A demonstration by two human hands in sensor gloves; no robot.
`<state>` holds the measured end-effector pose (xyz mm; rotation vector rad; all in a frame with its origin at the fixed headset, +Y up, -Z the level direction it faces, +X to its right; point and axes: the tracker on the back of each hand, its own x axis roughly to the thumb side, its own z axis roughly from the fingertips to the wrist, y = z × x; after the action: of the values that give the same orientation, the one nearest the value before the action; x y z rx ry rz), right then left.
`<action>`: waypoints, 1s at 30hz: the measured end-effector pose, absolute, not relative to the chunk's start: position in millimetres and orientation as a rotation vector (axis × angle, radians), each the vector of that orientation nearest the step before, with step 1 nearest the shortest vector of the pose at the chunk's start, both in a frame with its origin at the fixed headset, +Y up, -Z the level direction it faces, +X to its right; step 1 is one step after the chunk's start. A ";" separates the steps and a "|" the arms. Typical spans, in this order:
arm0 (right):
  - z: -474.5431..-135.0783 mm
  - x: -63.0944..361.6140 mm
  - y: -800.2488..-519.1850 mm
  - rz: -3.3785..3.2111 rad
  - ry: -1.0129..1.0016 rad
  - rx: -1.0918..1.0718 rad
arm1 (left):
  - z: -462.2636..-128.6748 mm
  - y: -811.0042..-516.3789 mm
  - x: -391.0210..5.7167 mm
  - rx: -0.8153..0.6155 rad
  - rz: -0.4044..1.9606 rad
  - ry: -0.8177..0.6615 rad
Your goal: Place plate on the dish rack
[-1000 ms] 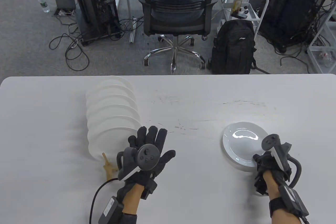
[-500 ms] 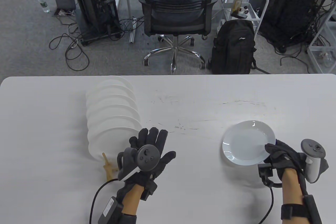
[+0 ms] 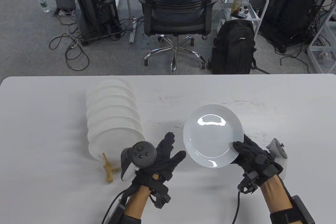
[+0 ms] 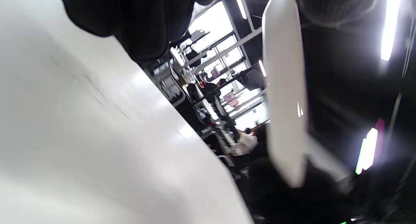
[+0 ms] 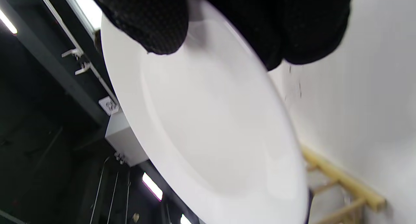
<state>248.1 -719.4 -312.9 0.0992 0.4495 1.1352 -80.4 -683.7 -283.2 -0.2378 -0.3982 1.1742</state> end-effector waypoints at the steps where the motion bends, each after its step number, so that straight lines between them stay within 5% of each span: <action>1: -311.5 238.7 -718.2 1.123 0.480 0.144 | -282.9 -687.5 -75.8 -0.302 1.275 -0.415; 7: -306.3 234.9 -698.0 1.528 0.281 0.146 | -284.7 -691.5 -81.2 -0.281 1.507 -0.243; 16: -300.2 250.3 -672.6 2.199 -0.021 0.154 | -283.4 -580.4 -128.8 0.185 0.754 -0.307; 21: -308.4 261.8 -681.4 2.494 0.127 0.121 | -275.2 -522.6 -152.7 0.273 0.328 -0.336; 30: -314.5 271.3 -695.1 2.523 0.240 0.030 | -282.8 -550.7 -186.2 0.140 -0.024 -0.250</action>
<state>271.3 -695.1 -314.5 0.0297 0.2398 2.5234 -186.2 -550.7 -282.8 0.1397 -0.2502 -0.0243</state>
